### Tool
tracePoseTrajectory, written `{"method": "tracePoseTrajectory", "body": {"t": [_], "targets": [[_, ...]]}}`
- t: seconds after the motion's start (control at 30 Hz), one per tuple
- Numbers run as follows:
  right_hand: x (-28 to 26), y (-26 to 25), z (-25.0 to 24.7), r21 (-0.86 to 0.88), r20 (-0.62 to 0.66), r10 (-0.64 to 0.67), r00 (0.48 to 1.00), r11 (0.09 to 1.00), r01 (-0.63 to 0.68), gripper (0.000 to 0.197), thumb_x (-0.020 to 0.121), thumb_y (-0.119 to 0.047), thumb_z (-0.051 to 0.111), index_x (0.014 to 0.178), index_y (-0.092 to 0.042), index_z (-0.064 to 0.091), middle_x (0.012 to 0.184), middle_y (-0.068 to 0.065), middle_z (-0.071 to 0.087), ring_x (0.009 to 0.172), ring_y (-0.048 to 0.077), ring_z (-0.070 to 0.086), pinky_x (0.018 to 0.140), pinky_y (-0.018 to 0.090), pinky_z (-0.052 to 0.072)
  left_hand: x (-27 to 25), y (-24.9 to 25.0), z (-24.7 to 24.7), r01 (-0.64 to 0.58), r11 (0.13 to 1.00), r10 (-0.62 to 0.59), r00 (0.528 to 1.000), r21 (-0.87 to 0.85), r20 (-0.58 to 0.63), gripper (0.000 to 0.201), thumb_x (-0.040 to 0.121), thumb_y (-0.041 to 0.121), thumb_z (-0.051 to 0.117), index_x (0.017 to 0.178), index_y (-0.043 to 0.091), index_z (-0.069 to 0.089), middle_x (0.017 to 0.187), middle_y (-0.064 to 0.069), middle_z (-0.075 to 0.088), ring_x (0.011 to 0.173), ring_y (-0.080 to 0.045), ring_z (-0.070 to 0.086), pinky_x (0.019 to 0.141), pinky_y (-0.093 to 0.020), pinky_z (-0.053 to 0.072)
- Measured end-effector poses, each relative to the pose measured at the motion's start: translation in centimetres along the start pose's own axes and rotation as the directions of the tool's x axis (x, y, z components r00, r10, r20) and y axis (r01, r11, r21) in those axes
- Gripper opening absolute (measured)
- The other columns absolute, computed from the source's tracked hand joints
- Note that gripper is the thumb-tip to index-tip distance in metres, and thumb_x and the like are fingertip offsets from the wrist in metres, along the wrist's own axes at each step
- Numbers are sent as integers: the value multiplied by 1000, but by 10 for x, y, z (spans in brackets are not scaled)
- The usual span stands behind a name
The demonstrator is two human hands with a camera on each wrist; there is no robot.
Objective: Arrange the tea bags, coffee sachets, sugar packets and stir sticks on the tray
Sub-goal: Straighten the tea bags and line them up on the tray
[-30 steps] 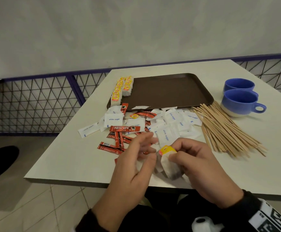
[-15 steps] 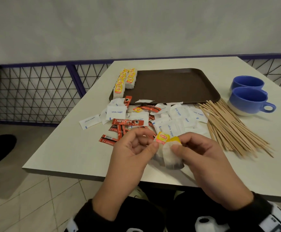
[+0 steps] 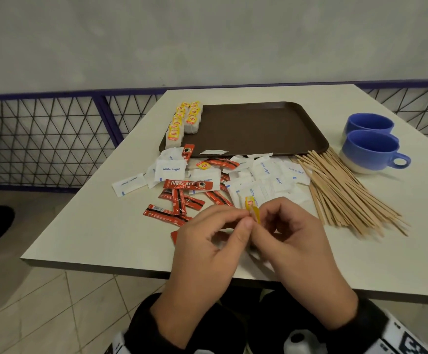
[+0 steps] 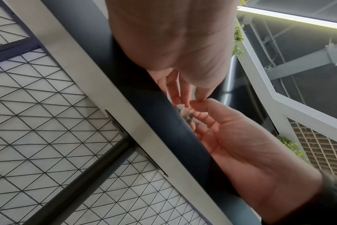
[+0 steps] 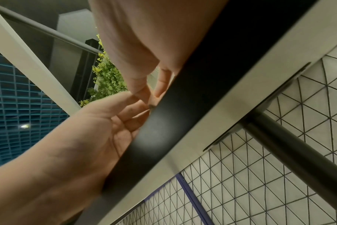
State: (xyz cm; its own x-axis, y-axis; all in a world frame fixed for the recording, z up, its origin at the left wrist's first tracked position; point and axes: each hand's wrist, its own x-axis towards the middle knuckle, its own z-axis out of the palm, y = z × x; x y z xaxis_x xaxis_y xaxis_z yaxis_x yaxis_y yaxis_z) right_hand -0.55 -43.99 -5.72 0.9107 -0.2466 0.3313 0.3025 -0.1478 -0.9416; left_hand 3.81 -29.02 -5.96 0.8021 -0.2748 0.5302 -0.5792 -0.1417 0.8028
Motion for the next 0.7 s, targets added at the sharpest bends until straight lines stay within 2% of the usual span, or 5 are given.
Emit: {"method": "tracePoseTrajectory", "body": {"t": [0.1,0.23,0.4,0.57,0.7], "targets": [[-1,-4,1,25,73,-1,997,1000,0,12,85,-15,81,88,-22,71,74,-2,64,68,18,58,63,36,51,0,3,-3,87,989,-88,996,-118,-9,17,88,35,73,103,28,78,100,10,74,99,-17,71,77,-27,60],[-1,-6,-2,19,115,-15,993,1000,13,13,81,-20,77,93,-23,73,84,-2,68,75,17,60,66,28,50,2,2,-4,180,956,-190,982,-230,-21,13,88,17,74,98,22,80,94,1,77,93,-20,73,78,-37,62],[3,-3,-5,172,-25,1,1000,985,3,10,81,-12,76,88,-8,71,72,3,66,62,10,58,60,18,48,3,-1,-6,196,930,-212,977,-310,-21,13,85,14,73,94,20,81,91,-3,79,88,-26,74,82,-39,61],[3,-2,-6,192,14,25,1000,981,-27,11,82,-14,77,91,-8,75,74,17,64,66,19,57,58,23,48,2,1,-9,199,938,-193,980,-283,47,20,84,18,72,103,14,80,99,-3,78,97,-22,73,86,-35,60],[3,-2,-8,202,31,27,999,979,-33,9,84,-11,76,89,-4,75,71,9,68,65,16,61,59,20,49,2,0,-9,192,945,-182,981,-267,62,22,84,17,74,105,12,80,101,-3,78,101,-24,72,87,-35,59]]}}
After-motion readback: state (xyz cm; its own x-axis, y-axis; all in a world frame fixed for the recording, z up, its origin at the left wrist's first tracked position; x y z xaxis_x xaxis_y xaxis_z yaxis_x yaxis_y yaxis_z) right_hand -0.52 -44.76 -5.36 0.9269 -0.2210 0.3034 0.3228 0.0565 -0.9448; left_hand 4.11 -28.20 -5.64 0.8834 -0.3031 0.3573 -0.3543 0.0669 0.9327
